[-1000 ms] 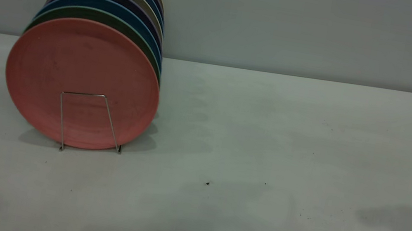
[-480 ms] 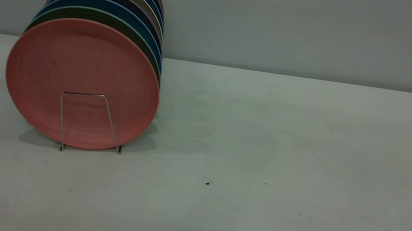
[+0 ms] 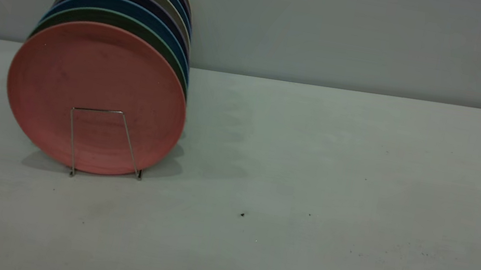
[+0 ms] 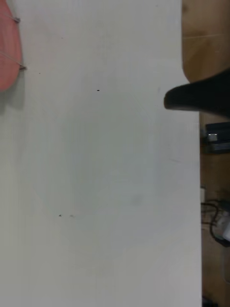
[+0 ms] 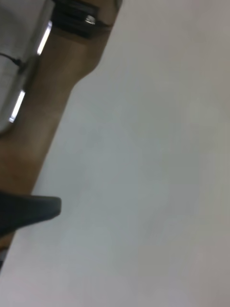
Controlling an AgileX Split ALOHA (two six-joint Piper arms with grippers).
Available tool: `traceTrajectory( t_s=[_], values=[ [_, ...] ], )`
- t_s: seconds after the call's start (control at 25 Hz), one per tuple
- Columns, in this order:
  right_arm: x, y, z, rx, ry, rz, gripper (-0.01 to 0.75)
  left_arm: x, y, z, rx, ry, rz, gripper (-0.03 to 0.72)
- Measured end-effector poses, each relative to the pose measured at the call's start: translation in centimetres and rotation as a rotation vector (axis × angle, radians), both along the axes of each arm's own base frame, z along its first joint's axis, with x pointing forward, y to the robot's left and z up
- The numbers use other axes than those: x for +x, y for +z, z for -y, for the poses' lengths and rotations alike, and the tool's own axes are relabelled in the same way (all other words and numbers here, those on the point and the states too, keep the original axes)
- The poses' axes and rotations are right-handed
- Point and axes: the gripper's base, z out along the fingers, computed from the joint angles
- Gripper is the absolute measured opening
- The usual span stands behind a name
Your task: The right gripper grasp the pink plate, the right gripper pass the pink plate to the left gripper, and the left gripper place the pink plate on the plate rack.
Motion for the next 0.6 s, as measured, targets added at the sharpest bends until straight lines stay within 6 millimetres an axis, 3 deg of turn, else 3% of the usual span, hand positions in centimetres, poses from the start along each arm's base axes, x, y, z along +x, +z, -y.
traceTrajectory(
  t_s=[0.2, 0.44, 0.6],
  values=[
    [-2.9, -2.7, 0.5, 0.008, 0.007, 0.07, 0.512, -2.5, -1.8, -0.1, -0.026, -0.006, 0.085, 0.541],
    [-3.4, -6.3, 0.6, 0.014, -0.001, 0.115, 0.512, -4.2, -3.3, -0.2, -0.03, -0.013, 0.174, 0.541],
    [-3.5, -6.5, 0.7, 0.017, -0.006, 0.135, 0.512, -4.1, -3.6, 0.0, -0.027, -0.042, 0.185, 0.541]
  ],
)
